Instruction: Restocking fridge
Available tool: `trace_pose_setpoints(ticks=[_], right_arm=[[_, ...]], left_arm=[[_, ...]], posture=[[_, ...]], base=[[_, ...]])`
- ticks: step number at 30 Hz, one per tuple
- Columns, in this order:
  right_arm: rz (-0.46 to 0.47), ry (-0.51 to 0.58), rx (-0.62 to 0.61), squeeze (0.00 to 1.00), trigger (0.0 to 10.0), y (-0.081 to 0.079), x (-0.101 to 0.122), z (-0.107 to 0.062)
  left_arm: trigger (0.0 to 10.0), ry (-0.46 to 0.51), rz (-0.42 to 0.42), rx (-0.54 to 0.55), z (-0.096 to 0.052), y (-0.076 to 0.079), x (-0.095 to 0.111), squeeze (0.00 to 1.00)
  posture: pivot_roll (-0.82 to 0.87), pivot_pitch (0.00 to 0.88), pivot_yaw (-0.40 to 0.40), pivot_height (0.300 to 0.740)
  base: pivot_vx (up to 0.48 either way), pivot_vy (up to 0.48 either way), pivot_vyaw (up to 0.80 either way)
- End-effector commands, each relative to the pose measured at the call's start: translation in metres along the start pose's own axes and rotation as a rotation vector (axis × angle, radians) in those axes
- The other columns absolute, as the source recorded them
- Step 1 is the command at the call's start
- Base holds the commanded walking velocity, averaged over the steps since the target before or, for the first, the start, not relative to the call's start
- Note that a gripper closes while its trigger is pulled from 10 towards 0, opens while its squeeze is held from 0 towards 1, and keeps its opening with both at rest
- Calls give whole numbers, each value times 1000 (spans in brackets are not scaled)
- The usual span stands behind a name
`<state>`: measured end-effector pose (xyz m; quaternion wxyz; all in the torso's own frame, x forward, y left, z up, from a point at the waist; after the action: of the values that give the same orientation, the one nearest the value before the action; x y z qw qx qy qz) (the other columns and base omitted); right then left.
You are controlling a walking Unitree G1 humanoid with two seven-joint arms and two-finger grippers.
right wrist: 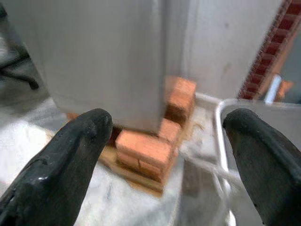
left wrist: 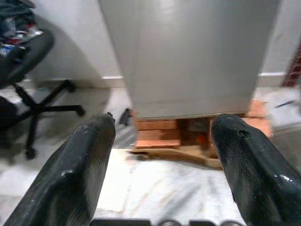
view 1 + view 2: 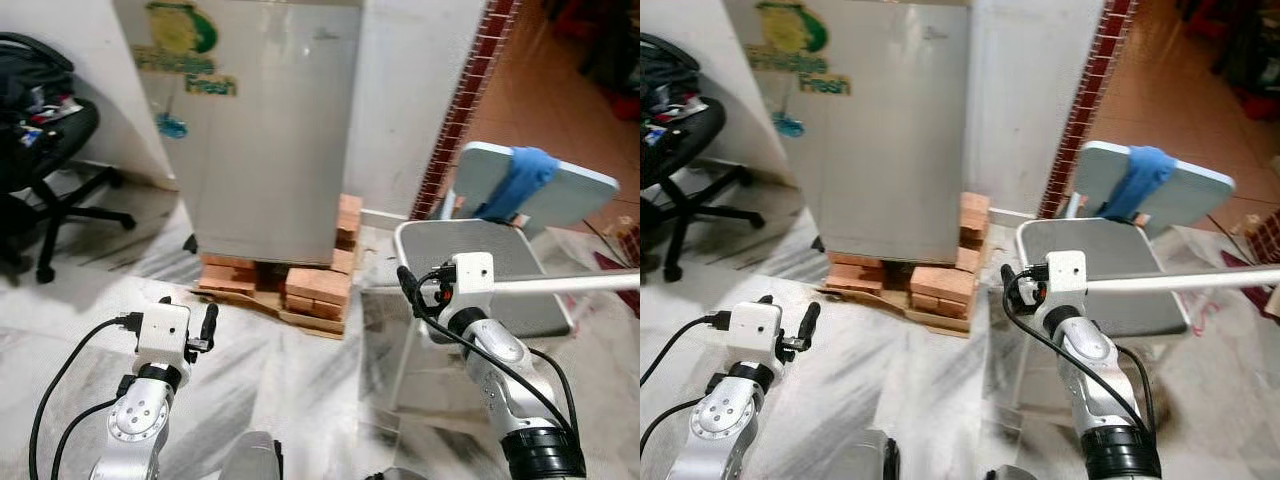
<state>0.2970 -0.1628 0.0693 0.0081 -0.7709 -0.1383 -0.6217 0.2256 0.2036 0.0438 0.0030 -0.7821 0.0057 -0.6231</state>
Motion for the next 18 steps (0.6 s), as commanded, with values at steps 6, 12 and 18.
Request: trace_pose_setpoints(ticks=[6,12,18], right_arm=[[53,42,18,0,10000,-1,4,-2],[4,-6,-106,0,10000,11,-10,-11],[50,24,-165,0,10000,22,-7,-16]], left_arm=[[10000,20,-5,-44,6,5,6,0],[10000,-21,-63,-17,5,-1,3,0],[10000,6,-24,-14,0,-12,6,0]], posture=[[114,67,15,740],[132,47,6,740],[125,21,10,740]], base=[[0,480,0],[0,320,0],[-41,312,0]])
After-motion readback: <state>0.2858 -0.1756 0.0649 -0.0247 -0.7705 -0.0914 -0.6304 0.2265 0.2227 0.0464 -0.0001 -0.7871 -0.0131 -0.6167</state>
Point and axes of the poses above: a point about 5 cm out from each wrist's last joint towards the gripper, its own z axis pointing out of the wrist towards the gripper, its own x axis along the axis of the wrist's last joint, y = z × x, the point moved 1 cm from there along z, pointing out of the wrist towards the gripper, and after that the axes turned 11 degrees about -z, right-handed, at the moved point
